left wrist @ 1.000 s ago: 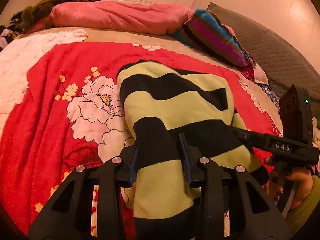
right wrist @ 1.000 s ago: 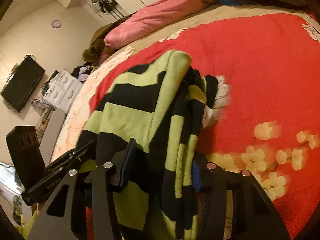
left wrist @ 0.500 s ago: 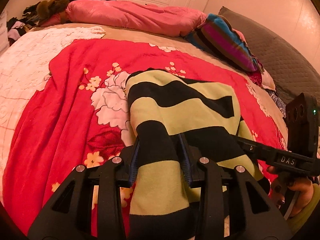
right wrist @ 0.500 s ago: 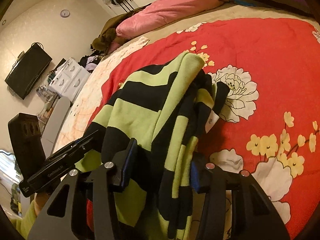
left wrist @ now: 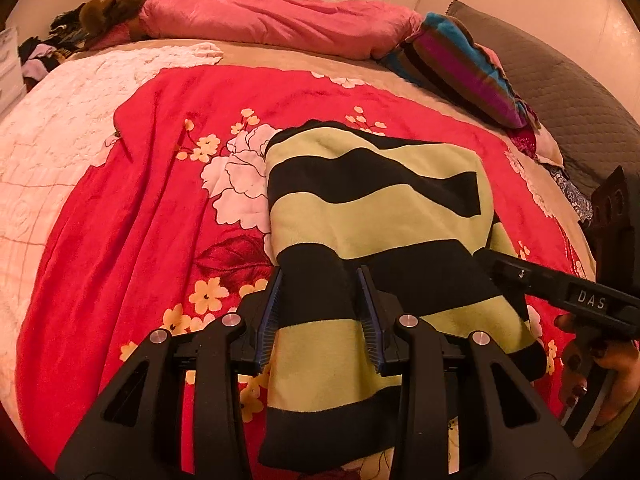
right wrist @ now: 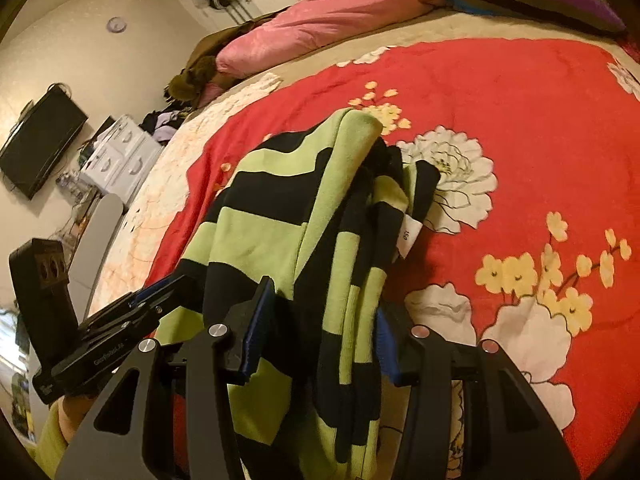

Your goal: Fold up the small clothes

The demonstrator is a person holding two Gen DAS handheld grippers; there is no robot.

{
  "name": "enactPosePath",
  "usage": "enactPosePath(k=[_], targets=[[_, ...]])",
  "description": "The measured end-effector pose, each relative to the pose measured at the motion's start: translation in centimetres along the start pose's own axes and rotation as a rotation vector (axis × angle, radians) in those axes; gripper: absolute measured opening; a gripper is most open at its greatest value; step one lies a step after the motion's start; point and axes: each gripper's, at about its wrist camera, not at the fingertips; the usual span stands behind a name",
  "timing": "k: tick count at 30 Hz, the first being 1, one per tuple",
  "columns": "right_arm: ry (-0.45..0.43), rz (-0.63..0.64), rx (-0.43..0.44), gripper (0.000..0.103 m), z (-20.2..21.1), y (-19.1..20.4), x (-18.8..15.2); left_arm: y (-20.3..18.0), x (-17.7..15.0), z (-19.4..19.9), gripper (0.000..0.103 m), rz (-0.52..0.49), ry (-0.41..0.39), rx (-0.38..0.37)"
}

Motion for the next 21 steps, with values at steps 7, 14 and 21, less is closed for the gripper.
enactPosePath(k=[7,14,21], targets=[[-0.014,-0.012,-0.037,0.051,0.3,-0.6,-0.4,-0.3,0.0,-0.3,0.033,-0.02,0.013,0.004],[-0.012,-0.006,-0.131,0.06,-0.2,-1.1,-0.8,-0.3,-0.2,-0.7,0.039,-0.022,0.028,0.007],[-0.005,-0.011,-0.222,0.068,-1.0,-1.7,-1.2,-0.5,-0.3,-1.0,0.042,-0.027,0.044,0.01]])
Point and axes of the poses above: each gripper's, at about its wrist camera, not at the fingertips, and z roughly against the way its jaws point, y to its left, x to its top, and after that the axes turned 15 degrees about -z, right-handed
